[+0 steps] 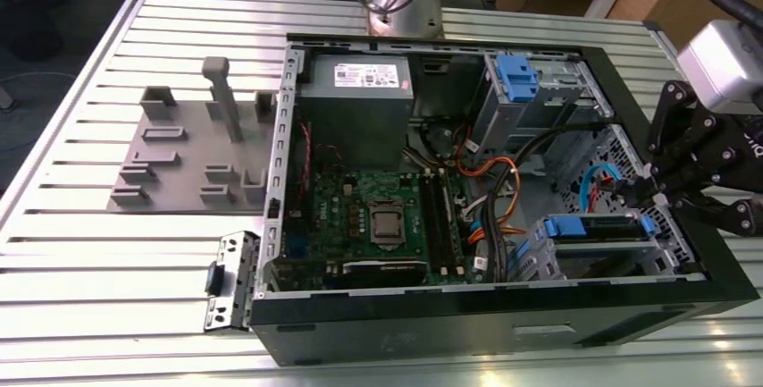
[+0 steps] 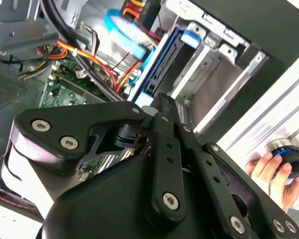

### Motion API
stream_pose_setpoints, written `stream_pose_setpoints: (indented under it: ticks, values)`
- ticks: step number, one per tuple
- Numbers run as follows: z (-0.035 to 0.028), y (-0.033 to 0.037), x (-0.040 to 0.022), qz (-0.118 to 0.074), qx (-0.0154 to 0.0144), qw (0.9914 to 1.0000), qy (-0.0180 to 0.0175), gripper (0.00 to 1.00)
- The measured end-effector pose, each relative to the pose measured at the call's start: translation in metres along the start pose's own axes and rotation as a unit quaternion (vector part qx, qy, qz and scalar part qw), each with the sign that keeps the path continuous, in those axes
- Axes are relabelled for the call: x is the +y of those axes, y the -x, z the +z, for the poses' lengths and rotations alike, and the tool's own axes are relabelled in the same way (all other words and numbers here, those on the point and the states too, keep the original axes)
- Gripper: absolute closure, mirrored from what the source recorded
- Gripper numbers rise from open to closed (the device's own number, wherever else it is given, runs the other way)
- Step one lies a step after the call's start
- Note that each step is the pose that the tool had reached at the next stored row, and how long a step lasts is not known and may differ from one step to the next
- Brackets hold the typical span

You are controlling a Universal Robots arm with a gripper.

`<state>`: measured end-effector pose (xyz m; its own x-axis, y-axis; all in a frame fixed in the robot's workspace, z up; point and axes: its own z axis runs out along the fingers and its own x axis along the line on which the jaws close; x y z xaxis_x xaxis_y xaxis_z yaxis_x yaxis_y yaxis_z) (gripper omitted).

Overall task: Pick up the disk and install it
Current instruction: 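Insert the disk into the insertion slot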

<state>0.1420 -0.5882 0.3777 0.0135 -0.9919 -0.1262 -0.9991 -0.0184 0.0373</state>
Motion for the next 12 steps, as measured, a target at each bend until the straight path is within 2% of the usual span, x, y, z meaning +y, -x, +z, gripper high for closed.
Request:
stream_pose_setpoints:
  ticks: [6, 9, 12]
  values:
    - [0.0085, 0.003, -0.0129, 0.0, 0.0, 1.0, 0.0014, 0.9]
    - [0.0098, 0.0042, -0.0185, 0.0, 0.0, 1.0, 0.0016, 0.9]
    - [0.0101, 0.0046, -0.0206, 0.0, 0.0, 1.0, 0.0016, 0.9]
